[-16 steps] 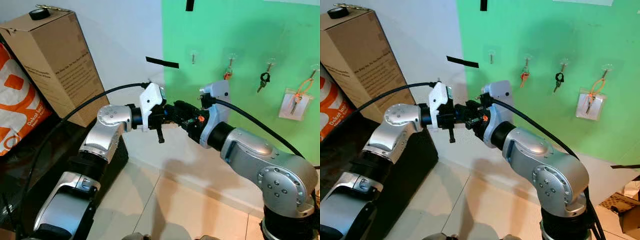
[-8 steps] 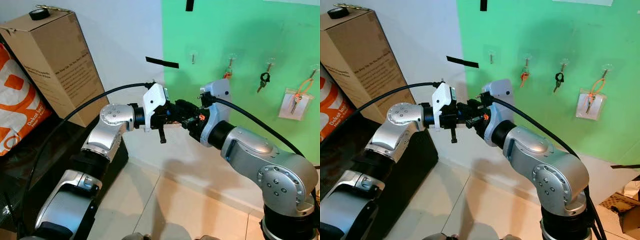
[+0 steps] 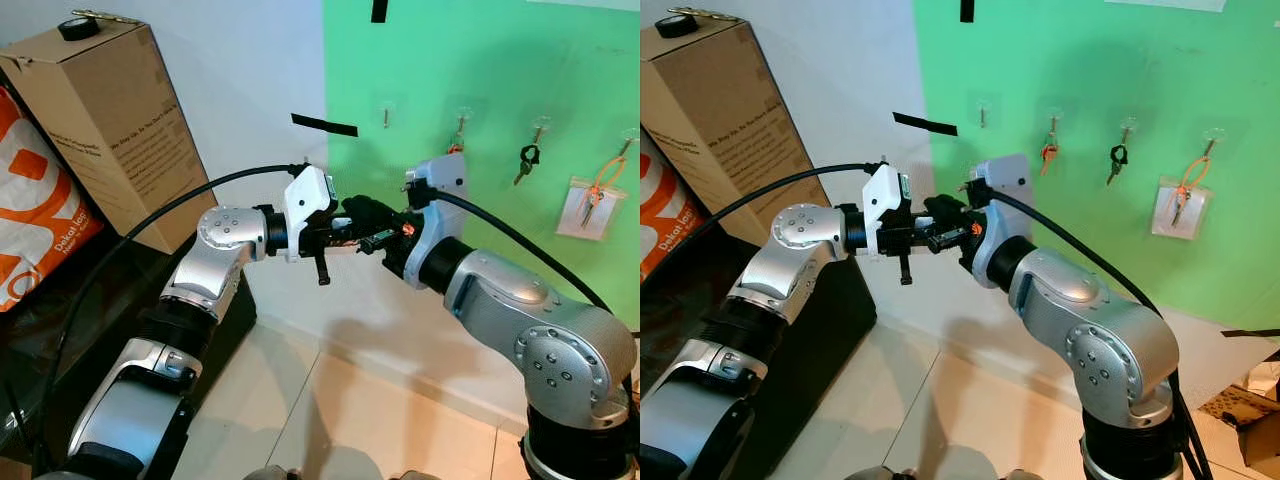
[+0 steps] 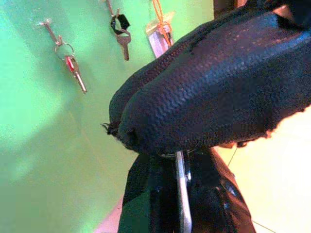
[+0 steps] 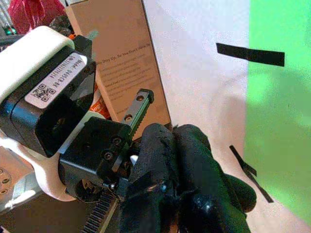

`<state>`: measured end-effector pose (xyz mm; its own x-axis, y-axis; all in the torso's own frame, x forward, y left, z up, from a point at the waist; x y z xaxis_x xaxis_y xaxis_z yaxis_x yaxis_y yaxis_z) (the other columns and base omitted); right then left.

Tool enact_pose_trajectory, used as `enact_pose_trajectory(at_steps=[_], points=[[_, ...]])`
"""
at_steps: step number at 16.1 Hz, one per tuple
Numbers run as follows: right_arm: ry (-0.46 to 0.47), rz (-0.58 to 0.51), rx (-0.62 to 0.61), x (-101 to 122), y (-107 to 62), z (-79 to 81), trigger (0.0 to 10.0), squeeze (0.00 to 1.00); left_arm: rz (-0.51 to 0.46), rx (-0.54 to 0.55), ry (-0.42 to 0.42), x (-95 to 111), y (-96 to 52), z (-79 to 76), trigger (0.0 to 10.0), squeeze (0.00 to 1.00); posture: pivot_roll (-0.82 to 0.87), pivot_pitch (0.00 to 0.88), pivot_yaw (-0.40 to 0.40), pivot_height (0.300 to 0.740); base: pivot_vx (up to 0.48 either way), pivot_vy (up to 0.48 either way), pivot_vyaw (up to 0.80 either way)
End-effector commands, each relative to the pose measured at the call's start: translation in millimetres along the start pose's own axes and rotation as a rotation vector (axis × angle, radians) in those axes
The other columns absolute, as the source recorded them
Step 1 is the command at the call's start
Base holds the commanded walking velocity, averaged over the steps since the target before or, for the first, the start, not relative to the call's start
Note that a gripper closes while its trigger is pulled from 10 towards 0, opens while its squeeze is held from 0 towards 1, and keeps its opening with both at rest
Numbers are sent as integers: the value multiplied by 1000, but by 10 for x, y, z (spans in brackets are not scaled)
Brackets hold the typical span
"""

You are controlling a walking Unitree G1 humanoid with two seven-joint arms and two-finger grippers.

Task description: Hang keys on a hook

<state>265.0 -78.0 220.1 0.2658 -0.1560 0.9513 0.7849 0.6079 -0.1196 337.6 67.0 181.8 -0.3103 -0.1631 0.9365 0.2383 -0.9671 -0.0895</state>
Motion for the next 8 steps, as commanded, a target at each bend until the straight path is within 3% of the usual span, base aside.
enact_pose_trajectory(at_steps=[1, 3, 4, 8], points=[[2, 24, 57, -31, 37, 93, 0, 0, -27, 61, 39, 95, -15, 83, 10000, 0, -189, 0, 85, 740, 0, 0, 0], [8, 5, 68, -10, 41, 101, 0, 0, -42, 85, 6, 106, -6, 102, 10000, 0, -190, 0, 83, 740, 0, 0, 0], [29, -24, 68, 26, 40, 101, 0, 0, -61, 107, -28, 120, -1, 120, 10000, 1000, -189, 0, 82, 740, 0, 0, 0], [33, -42, 70, 49, 36, 93, 0, 0, -72, 98, -37, 128, -14, 101, 10000, 1000, -188, 0, 82, 740, 0, 0, 0]])
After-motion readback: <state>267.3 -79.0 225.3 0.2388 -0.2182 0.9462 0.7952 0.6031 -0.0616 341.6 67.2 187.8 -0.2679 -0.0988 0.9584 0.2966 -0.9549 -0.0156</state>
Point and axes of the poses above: a point about 5 cm out from each wrist's last joint towards the gripper, its own y axis pointing out of the wrist towards the gripper, its own x axis along the axis of the wrist's last joint, z = x × y, the point moved 1 cm from there along y, pointing out of the wrist towards the gripper, and after that the axes turned 5 degrees about y, right-handed, at the moved point
